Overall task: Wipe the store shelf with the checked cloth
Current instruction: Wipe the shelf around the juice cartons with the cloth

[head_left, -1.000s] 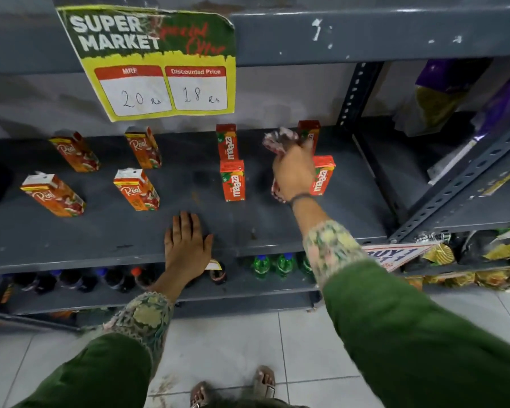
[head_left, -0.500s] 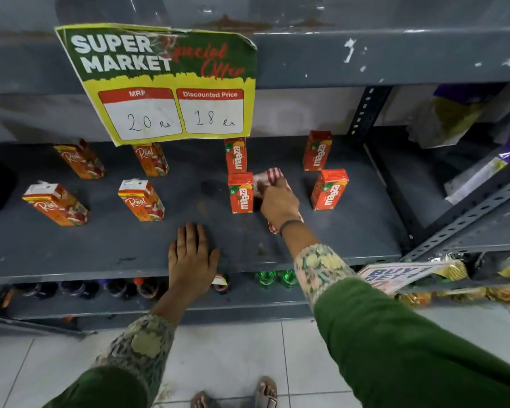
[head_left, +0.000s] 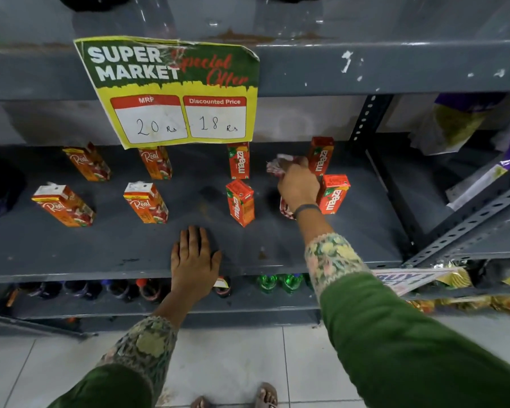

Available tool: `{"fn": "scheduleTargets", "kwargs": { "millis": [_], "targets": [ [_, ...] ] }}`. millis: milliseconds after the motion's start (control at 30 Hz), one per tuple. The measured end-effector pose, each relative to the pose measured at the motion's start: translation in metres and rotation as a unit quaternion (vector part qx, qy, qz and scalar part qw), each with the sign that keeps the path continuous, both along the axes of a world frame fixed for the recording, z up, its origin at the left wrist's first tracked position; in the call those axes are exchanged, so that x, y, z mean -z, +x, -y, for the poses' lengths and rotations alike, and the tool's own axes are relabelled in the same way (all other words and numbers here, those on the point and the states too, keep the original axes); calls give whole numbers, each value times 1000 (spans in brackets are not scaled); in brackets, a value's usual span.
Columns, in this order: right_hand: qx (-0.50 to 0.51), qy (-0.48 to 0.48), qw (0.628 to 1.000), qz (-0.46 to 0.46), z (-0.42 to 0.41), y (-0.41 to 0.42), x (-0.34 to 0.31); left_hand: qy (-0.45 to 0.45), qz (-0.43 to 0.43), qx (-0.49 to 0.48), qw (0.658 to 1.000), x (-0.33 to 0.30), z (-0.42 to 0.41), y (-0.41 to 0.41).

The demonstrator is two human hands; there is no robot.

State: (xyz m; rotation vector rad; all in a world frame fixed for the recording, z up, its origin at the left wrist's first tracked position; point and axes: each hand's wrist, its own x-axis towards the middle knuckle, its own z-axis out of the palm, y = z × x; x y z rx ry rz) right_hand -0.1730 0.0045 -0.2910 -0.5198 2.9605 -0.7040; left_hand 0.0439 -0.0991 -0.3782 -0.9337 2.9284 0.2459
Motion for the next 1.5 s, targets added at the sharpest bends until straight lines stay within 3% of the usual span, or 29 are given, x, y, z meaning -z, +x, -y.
{"fn": "scheduleTargets", "kwargs": {
  "millis": [133, 267, 333, 433, 567, 633, 733, 867, 933, 1067, 1167, 1300, 1500],
  "targets": [
    [-96, 143, 985, 1, -2, 0, 41, 0, -3, 0, 1000, 1, 0, 0],
    [-144, 141, 979, -28, -32, 42, 60, 26, 12, -9, 1000, -1, 1, -1],
    [-163, 118, 979, -30, -58, 78, 63, 46, -44, -9, 998, -6, 2, -4],
    [-194, 102, 976, 15, -95, 119, 58, 97, -218, 27, 971, -25, 5, -25],
    [-60, -3, 998, 0, -123, 124, 45, 314, -257, 34, 913, -49, 15, -68],
    [39, 11, 999, -9, -132, 113, 45, 360, -247, 21, 899, -49, 18, -80],
    [74, 84, 994, 15, -135, 100, 46, 341, -249, -4, 906, -43, 17, -88],
    [-90, 109, 990, -12, -121, 118, 51, 291, -291, -55, 910, -34, 6, -95],
    [-116, 84, 989, -44, -121, 126, 49, 261, -303, -77, 913, -32, 1, -98],
    [56, 17, 989, -139, -148, 108, 45, 219, -317, -101, 917, -32, -8, -105],
    [116, 42, 990, -61, -165, 84, 48, 218, -317, -121, 915, -34, -12, -107],
    [1, 109, 994, -30, -144, 95, 57, 207, -312, -121, 919, -35, -13, -107],
    [-202, 47, 978, -18, -86, 152, 61, 209, -294, -107, 927, -36, -14, -105]
  ]
}}
